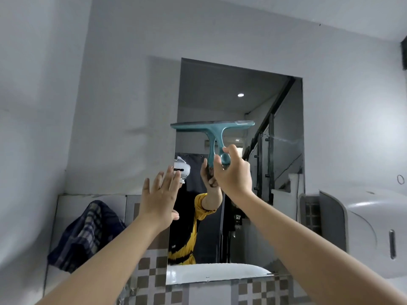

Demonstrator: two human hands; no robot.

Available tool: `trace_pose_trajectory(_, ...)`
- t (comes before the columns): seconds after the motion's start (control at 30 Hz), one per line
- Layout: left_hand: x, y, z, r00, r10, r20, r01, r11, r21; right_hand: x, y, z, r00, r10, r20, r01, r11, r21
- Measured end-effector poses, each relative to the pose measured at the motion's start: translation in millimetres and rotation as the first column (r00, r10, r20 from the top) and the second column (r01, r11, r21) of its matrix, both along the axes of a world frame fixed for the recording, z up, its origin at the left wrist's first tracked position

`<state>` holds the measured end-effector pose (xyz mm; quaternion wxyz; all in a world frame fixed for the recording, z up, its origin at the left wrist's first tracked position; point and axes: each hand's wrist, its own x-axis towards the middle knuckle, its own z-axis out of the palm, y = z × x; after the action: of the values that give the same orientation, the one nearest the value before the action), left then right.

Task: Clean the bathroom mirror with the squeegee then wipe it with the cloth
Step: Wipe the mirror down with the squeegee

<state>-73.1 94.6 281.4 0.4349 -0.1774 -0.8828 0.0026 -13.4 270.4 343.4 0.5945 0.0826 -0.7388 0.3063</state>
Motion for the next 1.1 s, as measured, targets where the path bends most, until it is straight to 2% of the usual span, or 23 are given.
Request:
trace_pose_trajectory(0.17, -1, 6, -6, 0.999, -0.007, 0.032, 0.005, 0.999, 0.049, 10, 42, 1, 0.987, -0.158, -0.009, 0.158, 0.977, 0.146)
trace_pose_trajectory(0.33, -1, 5, -7, 0.999, 0.012, 0.033, -0.014, 0.999, 0.043, 22, 83, 13, 0.965, -0.259, -0.050, 0.261, 0.911, 0.319)
trace_pose_trajectory(0.57, -4, 6, -7, 0.998, 0.044, 0.034, -0.044, 0.999, 0.022, 33, 137, 22, 0.954, -0.293, -0.066, 0.293, 0.864, 0.410)
trace_pose_trajectory(0.77, -5, 5, -6, 0.998, 0.042, 0.039, -0.042, 0.999, 0.022, 38, 160, 19, 0.951, -0.306, -0.052, 0.300, 0.860, 0.412)
trace_pose_trajectory(0.97, -5, -4, -7, 1.000, -0.006, -0.005, 0.006, 0.999, 0.040, 42, 188, -1, 0.948, -0.319, -0.003, 0.308, 0.913, 0.266)
trace_pose_trajectory(1.1, -7, -12, 1, 1.000, 0.026, 0.008, -0.026, 0.998, 0.051, 36, 185, 5, 0.954, -0.300, 0.011, 0.289, 0.928, 0.236)
